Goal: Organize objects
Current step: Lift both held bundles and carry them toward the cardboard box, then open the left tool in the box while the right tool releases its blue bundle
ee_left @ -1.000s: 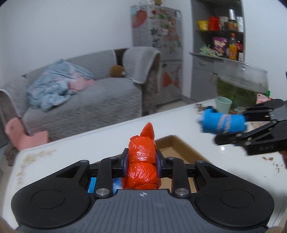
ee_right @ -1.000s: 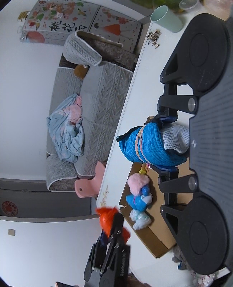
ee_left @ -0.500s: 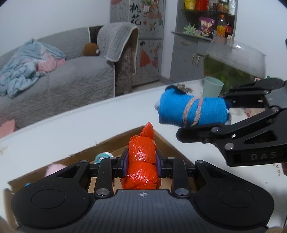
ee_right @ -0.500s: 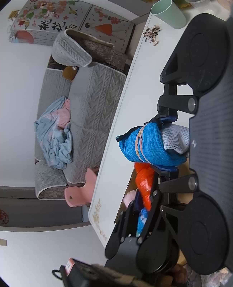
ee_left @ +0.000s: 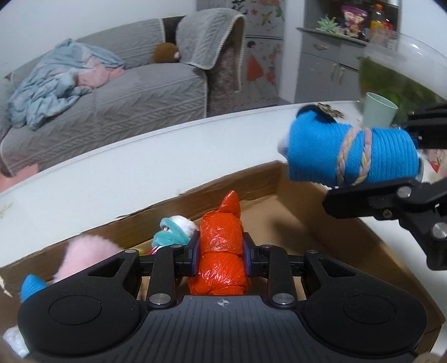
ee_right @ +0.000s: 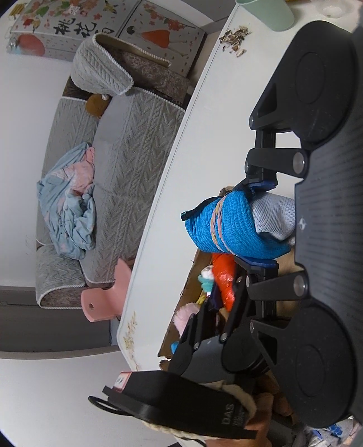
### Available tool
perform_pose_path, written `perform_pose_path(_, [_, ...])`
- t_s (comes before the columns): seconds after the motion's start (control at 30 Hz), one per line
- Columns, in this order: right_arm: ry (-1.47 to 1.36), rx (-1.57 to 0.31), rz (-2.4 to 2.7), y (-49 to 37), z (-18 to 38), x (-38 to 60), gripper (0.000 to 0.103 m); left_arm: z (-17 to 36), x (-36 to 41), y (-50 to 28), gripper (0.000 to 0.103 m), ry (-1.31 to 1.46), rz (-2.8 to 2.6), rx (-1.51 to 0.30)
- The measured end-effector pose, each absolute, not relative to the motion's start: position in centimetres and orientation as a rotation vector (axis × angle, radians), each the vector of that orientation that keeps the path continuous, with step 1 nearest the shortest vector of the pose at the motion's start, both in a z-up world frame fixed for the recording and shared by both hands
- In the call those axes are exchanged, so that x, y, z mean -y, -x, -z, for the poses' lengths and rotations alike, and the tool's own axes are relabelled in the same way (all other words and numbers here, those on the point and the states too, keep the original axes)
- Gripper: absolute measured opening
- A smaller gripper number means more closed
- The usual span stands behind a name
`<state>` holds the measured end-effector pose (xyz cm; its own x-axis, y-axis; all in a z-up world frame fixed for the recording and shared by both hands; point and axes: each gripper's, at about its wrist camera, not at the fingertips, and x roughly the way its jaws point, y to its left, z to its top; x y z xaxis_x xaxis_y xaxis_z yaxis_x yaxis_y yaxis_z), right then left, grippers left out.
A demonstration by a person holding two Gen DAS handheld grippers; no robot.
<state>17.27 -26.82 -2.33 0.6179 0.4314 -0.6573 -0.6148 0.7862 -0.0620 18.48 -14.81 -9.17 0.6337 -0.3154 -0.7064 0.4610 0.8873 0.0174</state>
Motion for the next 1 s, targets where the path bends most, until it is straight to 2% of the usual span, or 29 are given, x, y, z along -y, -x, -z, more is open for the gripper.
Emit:
perform_pose_path(0.67, [0.402,-0.748,-0.647,-20.0,4.3,24.8,0.04,9.4,13.8,-18.8,0.035,-0.184,0.44,-0.765])
perform_pose_path(0.83, [0.42,-0.746,-0.664,-20.2,3.7,24.7,0.044,9.6,14.1,-18.8,0.036,-0.203,0.449,-0.766])
perform_pose_path(1.0, [0.429,-0.737,-0.666,-19.6,3.3,24.7,0.044,9.6,14.1,-18.6,0.039,-0.191,0.449,-0.77])
